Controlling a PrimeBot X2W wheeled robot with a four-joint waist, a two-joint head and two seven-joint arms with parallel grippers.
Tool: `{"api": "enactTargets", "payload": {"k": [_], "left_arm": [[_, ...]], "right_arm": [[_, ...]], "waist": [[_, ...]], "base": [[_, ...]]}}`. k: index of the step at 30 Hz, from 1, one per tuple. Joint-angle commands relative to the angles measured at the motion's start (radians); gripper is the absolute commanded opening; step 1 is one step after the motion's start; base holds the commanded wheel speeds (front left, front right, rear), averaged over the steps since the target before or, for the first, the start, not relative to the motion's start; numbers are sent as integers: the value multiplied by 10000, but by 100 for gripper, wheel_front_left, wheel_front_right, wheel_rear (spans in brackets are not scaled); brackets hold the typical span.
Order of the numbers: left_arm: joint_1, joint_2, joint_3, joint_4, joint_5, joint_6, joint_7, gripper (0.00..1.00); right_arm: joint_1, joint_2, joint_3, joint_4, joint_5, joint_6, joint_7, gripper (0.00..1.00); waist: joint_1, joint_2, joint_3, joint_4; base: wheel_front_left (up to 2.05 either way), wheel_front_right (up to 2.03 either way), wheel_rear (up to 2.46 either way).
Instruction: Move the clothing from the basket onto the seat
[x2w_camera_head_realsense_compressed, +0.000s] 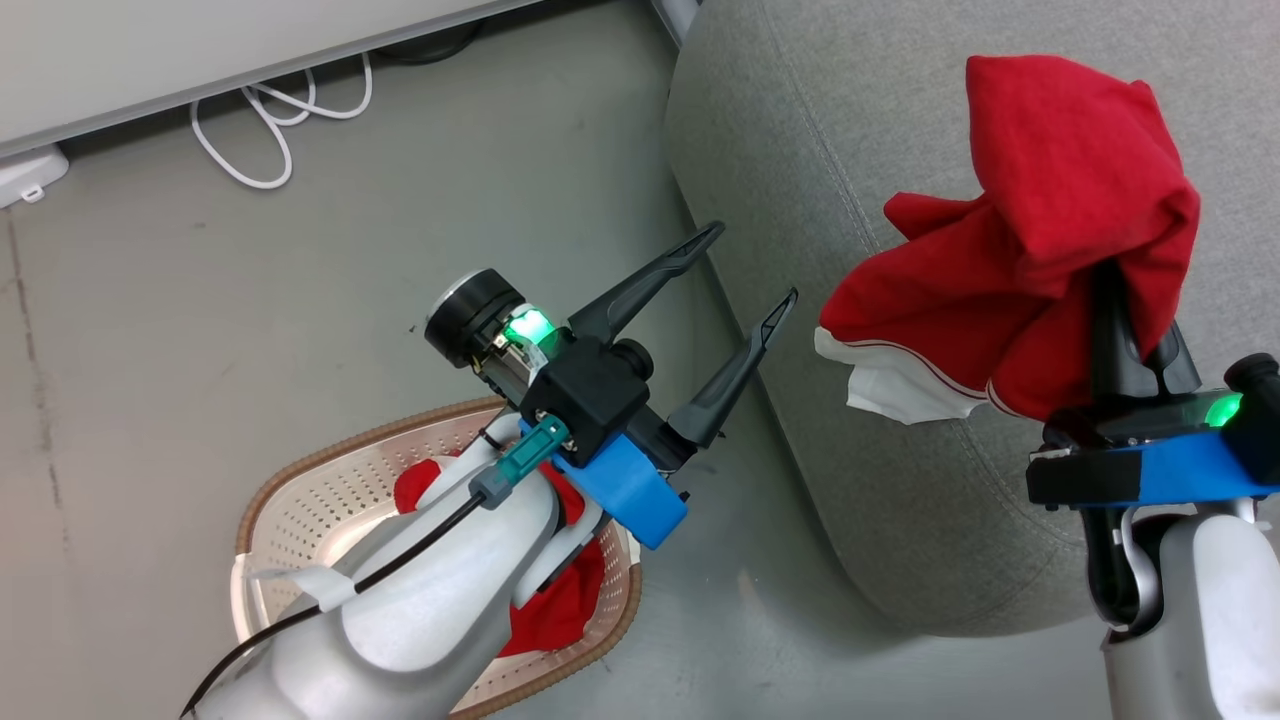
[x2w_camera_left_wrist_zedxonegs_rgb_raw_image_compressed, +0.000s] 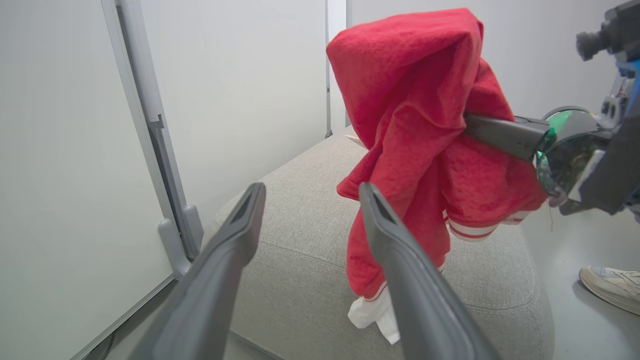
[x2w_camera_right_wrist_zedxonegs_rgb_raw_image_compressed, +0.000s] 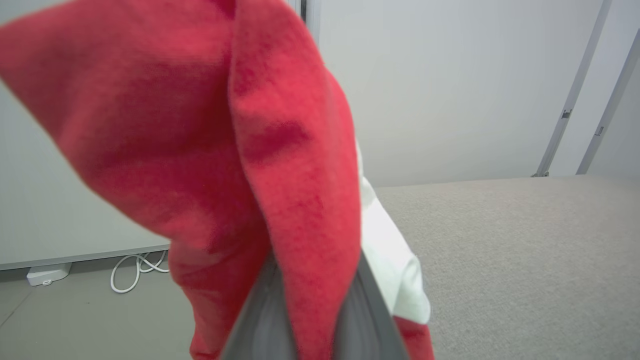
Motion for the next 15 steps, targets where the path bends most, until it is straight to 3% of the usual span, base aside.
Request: {"api": "enactTargets", "payload": {"k": [1, 8, 15], "left_arm": [[-160, 70, 25, -3, 36, 31, -45, 100], [-371, 308, 120, -199, 165, 171, 17, 100], [-840, 698, 287, -664, 315, 288, 288, 100]], "right_arm": [[-163, -11, -17, -131, 17, 5, -6, 0], [-1437, -15, -251, -688, -241, 5, -6, 0], [-3583, -350, -1263, -1287, -527, 5, -5, 0]], "waist": [[0, 0, 74, -33], [0, 0, 611, -79], [0, 0, 1864, -28]], "base": [[0, 0, 0], [0, 0, 0], [0, 0, 0]]}}
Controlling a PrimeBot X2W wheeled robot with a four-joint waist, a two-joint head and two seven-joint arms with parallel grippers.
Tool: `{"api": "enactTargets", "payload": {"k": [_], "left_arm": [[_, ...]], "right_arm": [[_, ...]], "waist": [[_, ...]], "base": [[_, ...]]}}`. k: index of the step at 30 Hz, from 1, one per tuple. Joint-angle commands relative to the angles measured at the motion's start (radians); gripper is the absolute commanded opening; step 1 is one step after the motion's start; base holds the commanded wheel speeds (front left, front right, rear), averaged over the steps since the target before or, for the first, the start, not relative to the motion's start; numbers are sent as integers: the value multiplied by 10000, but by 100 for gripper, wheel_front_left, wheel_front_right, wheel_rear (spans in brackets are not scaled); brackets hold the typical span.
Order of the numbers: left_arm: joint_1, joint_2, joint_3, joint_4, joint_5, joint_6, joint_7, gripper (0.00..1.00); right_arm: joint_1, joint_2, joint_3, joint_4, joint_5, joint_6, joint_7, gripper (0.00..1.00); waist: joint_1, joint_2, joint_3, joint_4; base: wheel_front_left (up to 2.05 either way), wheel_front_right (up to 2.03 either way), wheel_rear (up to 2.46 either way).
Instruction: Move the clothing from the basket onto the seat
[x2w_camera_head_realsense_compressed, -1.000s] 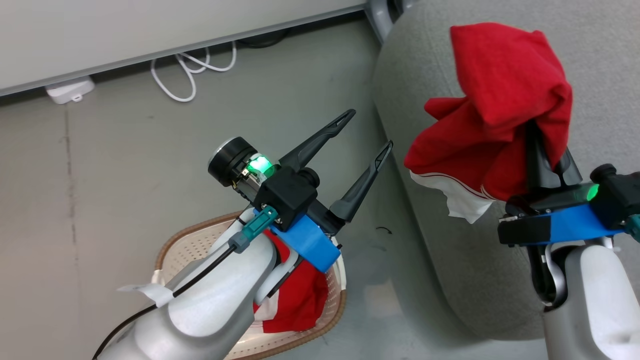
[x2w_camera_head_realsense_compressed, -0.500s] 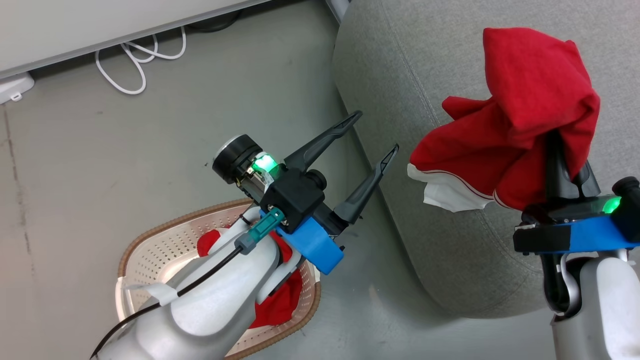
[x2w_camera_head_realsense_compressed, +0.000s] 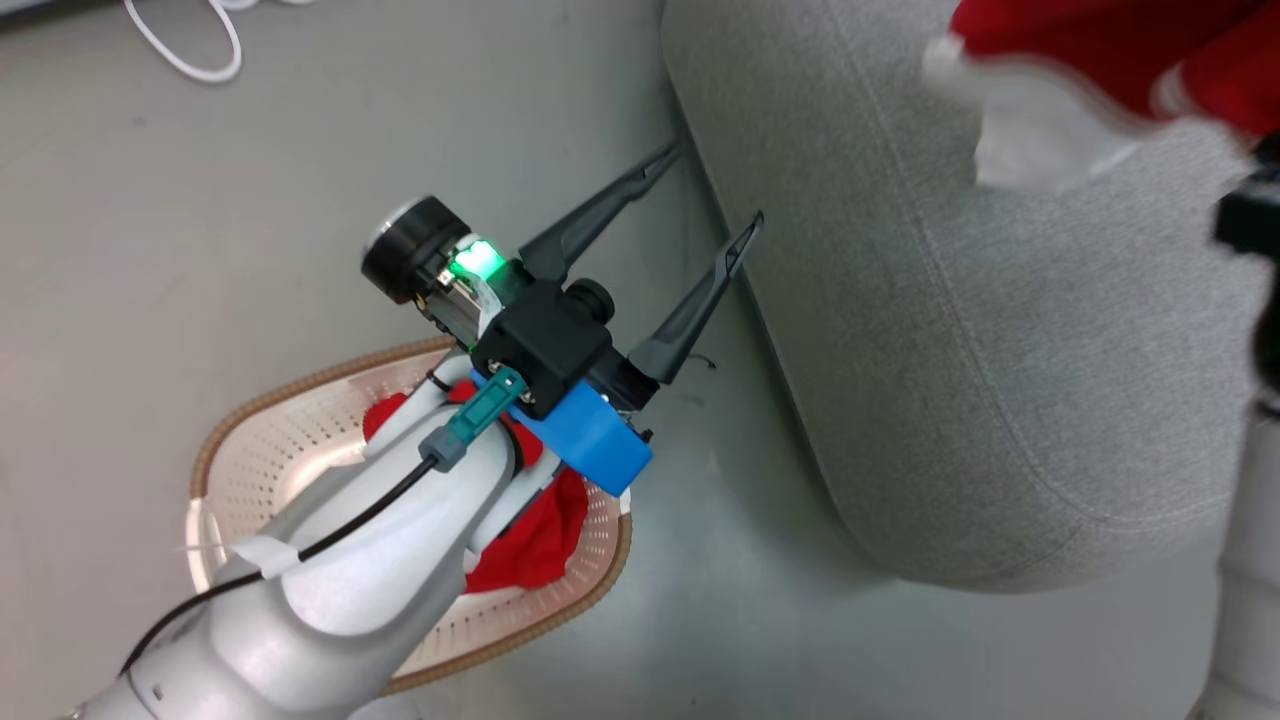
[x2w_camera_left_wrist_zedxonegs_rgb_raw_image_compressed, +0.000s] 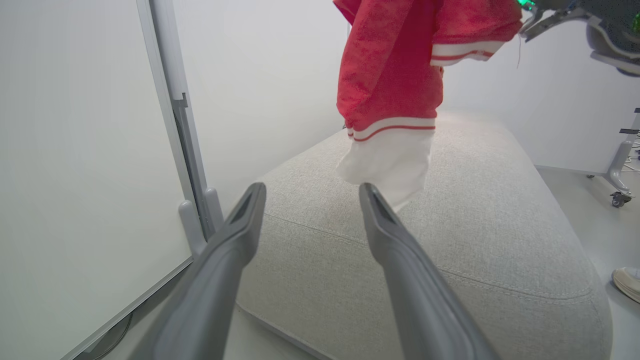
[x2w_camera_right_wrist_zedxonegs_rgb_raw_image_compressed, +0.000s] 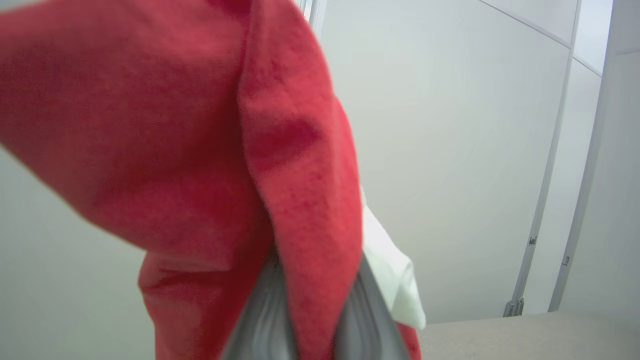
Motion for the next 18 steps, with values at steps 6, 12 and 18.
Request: {"api": "enactTargets", "payload": {"k": [6, 12, 18], "left_arm": [[-681, 450, 179, -529, 266, 81, 300, 100], [-1065, 691, 185, -917, 455, 95, 539, 100], [-1249, 771, 134, -1123, 538, 111, 645, 100]], "right_arm": [[-1910, -1061, -1001, 101, -77, 3, -1, 0], [-3143, -2120, -1869, 1003, 212, 3, 0, 0], [-3765, -2669, -2479, 2471, 451, 5, -1, 0]], "waist": [[-1, 0, 1760, 117], [-1, 0, 2690, 230], [-1, 0, 3131, 327]], "base": [[0, 0, 0], [0, 0, 0], [0, 0, 0]]}}
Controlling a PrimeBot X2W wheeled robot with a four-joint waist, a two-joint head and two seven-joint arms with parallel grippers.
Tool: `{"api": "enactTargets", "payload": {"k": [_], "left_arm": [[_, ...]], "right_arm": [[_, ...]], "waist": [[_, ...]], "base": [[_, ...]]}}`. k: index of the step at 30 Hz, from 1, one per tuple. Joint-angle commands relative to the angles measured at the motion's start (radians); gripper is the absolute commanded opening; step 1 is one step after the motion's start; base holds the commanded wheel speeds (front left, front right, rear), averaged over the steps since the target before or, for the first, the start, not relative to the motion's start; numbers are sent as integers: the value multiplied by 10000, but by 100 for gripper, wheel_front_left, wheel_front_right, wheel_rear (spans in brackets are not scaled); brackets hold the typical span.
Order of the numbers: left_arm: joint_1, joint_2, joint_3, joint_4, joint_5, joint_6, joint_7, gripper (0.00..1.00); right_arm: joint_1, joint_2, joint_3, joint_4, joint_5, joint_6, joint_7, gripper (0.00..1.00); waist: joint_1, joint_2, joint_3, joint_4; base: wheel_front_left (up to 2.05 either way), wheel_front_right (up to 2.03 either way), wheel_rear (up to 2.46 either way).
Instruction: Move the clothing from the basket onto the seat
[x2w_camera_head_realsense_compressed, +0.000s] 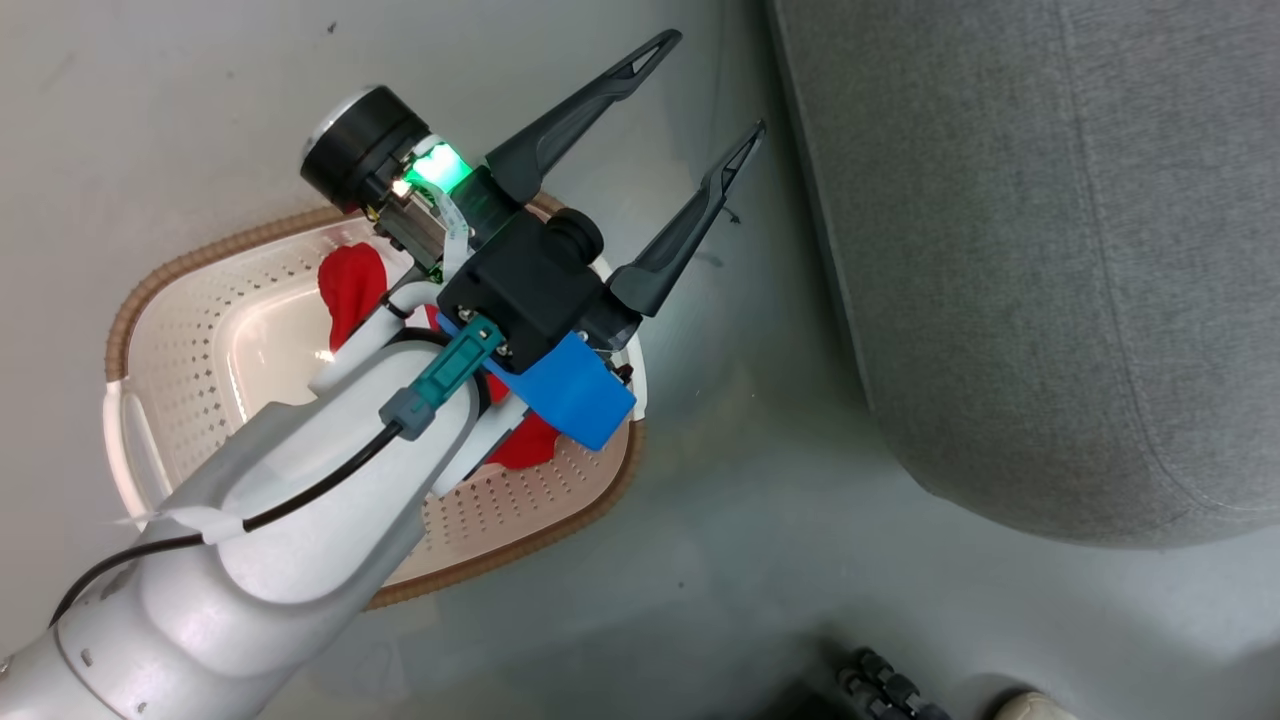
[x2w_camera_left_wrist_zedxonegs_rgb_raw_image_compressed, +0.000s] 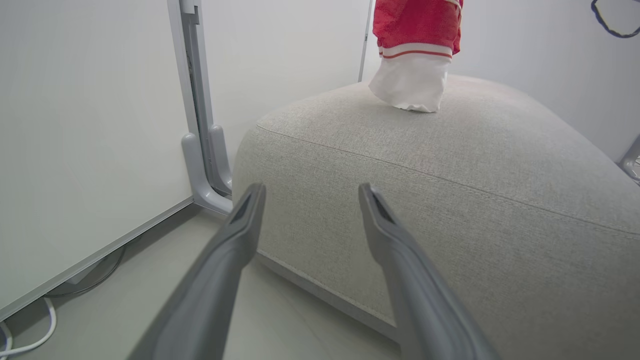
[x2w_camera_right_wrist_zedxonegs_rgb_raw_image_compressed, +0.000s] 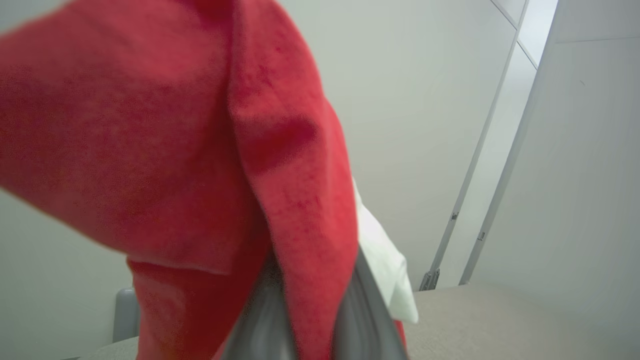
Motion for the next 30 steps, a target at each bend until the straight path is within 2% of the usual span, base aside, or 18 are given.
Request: {"api": "enactTargets", "payload": {"k": [1, 4, 9, 14, 19, 20, 21, 22, 30], "left_arm": [[-195, 73, 24, -64, 56, 60, 8, 100], [-196, 131, 15, -125, 73, 75, 49, 100], [-196, 196, -40, -177, 68, 87, 78, 100], [-147, 44, -153, -103, 29, 110, -34, 100], [-231, -52, -162, 23, -58, 102, -184, 100], [-244, -82, -167, 55, -64, 98, -232, 100], [-250, -116, -171, 93, -69, 104, -269, 100], [-240, -149, -170, 132, -88, 115, -315, 100], [311, -634, -165, 680, -348, 189, -779, 100]], "right_arm": [[-163, -99, -24, 240, 5, 5, 3, 0], [-284, -213, 25, 1200, -161, 5, 0, 0], [-242, -33, 20, 2571, -316, 3, 1, 0], [109, 57, -47, 3687, -409, 3, 3, 0], [416, 82, -146, 4302, -308, 3, 3, 0], [485, 59, -181, 4354, -294, 3, 3, 28], [518, 49, -222, 4384, -279, 3, 3, 93], [585, 69, -238, 4438, -254, 3, 3, 100], [2138, 292, 151, 3724, -160, 3, 3, 100]], "waist": [[-2, 0, 180, 78], [-2, 0, 327, 102], [-2, 0, 459, 168], [-2, 0, 421, 318], [-2, 0, 310, 481], [-2, 0, 269, 515], [-2, 0, 217, 548], [-2, 0, 155, 580], [-2, 0, -1047, 900]], "base": [[0, 0, 0], [0, 0, 0], [0, 0, 0], [0, 0, 0], [0, 0, 0], [0, 0, 0], [0, 0, 0], [0, 0, 0], [0, 0, 0]]}}
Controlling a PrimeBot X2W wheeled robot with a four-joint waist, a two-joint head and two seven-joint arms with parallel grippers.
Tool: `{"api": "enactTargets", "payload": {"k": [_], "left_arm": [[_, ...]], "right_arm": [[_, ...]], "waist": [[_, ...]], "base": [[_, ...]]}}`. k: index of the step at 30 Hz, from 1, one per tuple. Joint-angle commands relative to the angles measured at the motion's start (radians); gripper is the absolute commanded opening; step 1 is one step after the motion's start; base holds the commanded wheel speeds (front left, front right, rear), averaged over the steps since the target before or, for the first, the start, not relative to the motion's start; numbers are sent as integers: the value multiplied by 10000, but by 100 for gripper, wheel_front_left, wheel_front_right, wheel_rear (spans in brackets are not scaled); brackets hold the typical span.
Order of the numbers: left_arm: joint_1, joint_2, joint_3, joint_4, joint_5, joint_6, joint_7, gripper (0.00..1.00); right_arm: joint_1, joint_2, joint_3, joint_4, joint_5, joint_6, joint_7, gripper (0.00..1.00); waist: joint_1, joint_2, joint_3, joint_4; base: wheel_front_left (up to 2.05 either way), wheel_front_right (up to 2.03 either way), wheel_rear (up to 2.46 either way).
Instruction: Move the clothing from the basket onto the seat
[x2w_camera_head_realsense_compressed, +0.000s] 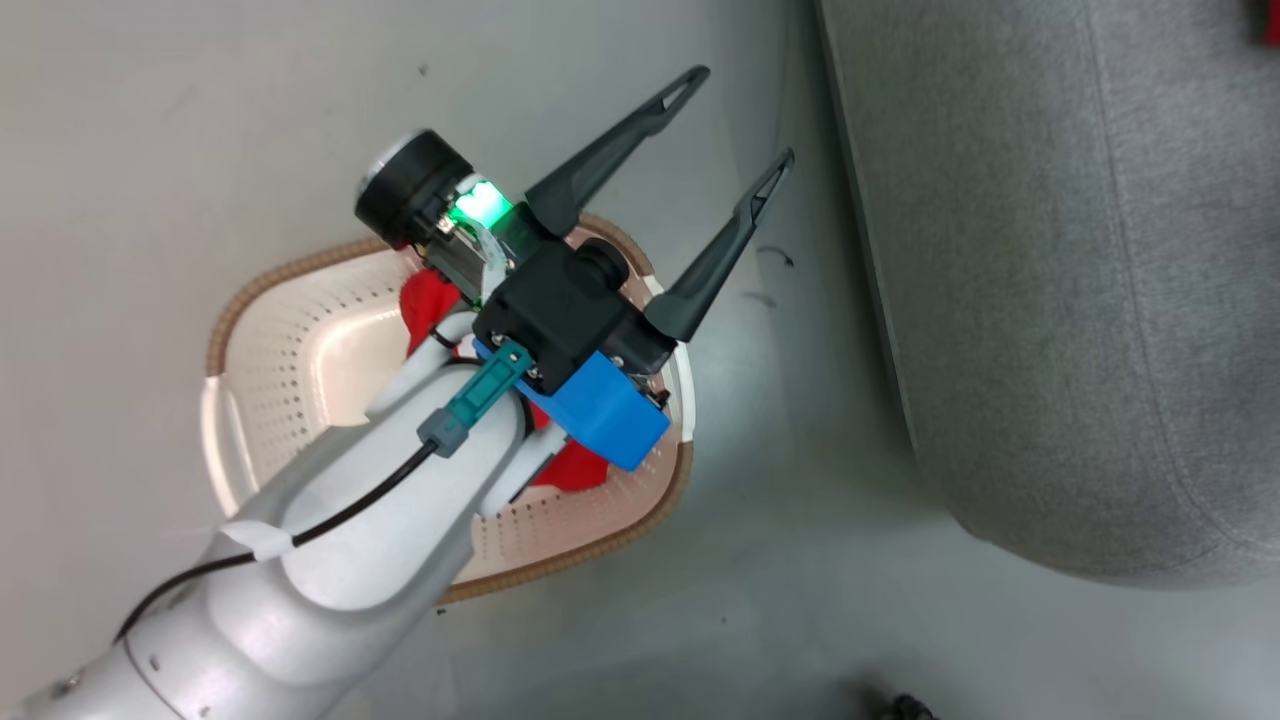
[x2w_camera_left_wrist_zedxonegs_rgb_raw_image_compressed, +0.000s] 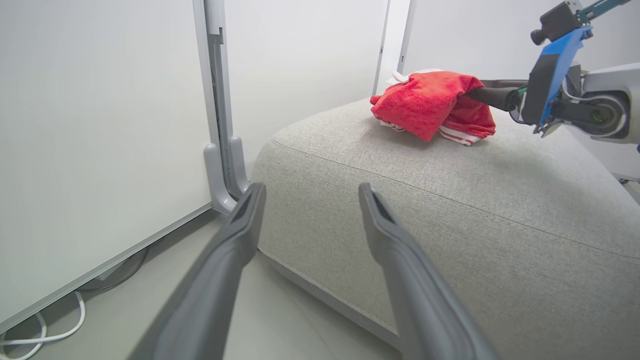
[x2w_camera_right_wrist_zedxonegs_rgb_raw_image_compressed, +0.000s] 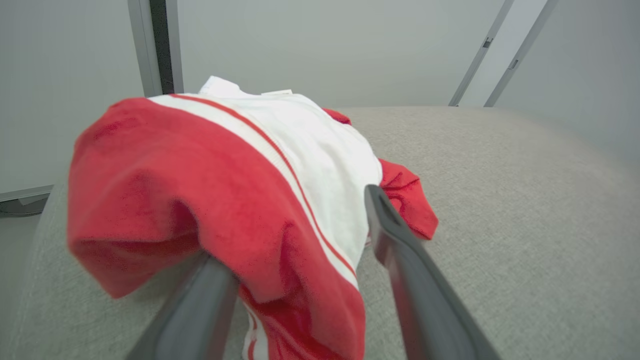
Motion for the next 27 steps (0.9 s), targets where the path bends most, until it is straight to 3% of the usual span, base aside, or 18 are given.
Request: {"api": "enactTargets", "payload": {"k": [1, 13, 27], "left_arm": [[165, -102, 32, 75, -79, 23, -79, 100], [1623, -699, 1098, 169, -193, 134, -191, 100], [4434, -865, 4235, -10, 25, 274, -193, 100]], "right_arm": [[419, 16, 54, -142, -76, 1, 1, 100], [3577, 511, 570, -1685, 214, 1, 1, 100], [5341, 1898, 2502, -4451, 491, 3, 3, 100]], "waist": [[0, 0, -595, 200], [0, 0, -2603, 802], [0, 0, -4257, 1641]], "base": [[0, 0, 0], [0, 0, 0], [0, 0, 0]]}}
